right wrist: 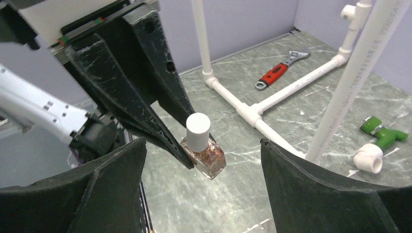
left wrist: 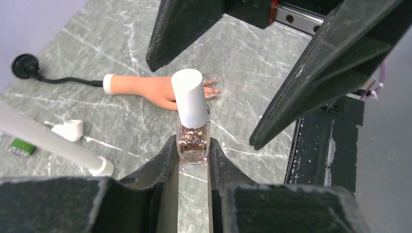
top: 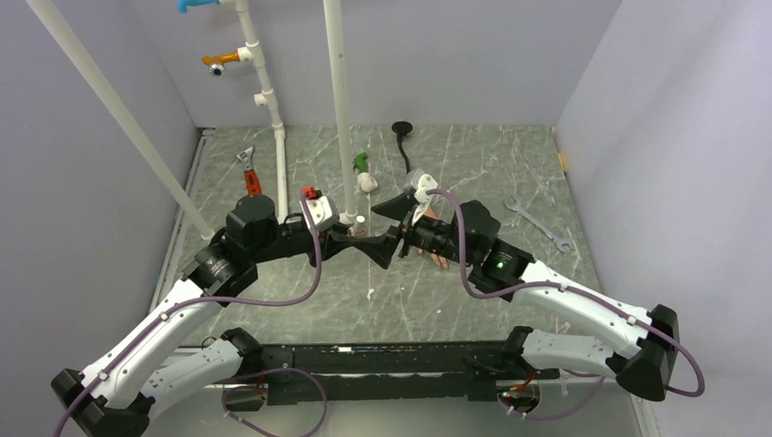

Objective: Paint the nails
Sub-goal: Screw the nail polish bottle.

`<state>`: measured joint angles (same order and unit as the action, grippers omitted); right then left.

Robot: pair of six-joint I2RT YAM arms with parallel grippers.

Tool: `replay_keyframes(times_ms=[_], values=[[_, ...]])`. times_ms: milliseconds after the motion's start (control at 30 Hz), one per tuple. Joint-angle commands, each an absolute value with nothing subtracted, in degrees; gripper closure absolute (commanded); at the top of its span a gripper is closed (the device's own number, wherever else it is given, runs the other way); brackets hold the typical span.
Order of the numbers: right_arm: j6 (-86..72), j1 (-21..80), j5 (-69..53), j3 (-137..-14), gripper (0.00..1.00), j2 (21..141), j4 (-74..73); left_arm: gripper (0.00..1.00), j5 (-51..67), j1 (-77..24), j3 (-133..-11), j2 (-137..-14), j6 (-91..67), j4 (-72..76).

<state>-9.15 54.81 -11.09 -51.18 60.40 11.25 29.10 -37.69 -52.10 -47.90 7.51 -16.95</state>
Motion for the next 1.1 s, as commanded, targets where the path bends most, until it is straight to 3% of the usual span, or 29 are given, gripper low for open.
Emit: replay_keyframes(times_ms=[0,200,500,1067], values=[[-2.4,52.3,-19.7,-53.9,0.12,56.1,7.6,1.00,39.4,-37.7,-55.8,-49.1,10.6,-15.9],[-1.7,45.9,-36.3,-52.6,0.21,52.5,7.8,1.00,48.1,-37.6,-56.2,-50.1,11.4,-15.7],[-5.7,45.1,-40.4,-53.0,0.39,56.0,11.8,1.00,51.9,-37.6,-56.8,-51.6,11.3,-16.0],[-6.9,45.1,-44.9,-53.8,0.64,60.0,12.3,1.00,50.0,-37.6,-57.2,-52.4,10.9,-16.5]])
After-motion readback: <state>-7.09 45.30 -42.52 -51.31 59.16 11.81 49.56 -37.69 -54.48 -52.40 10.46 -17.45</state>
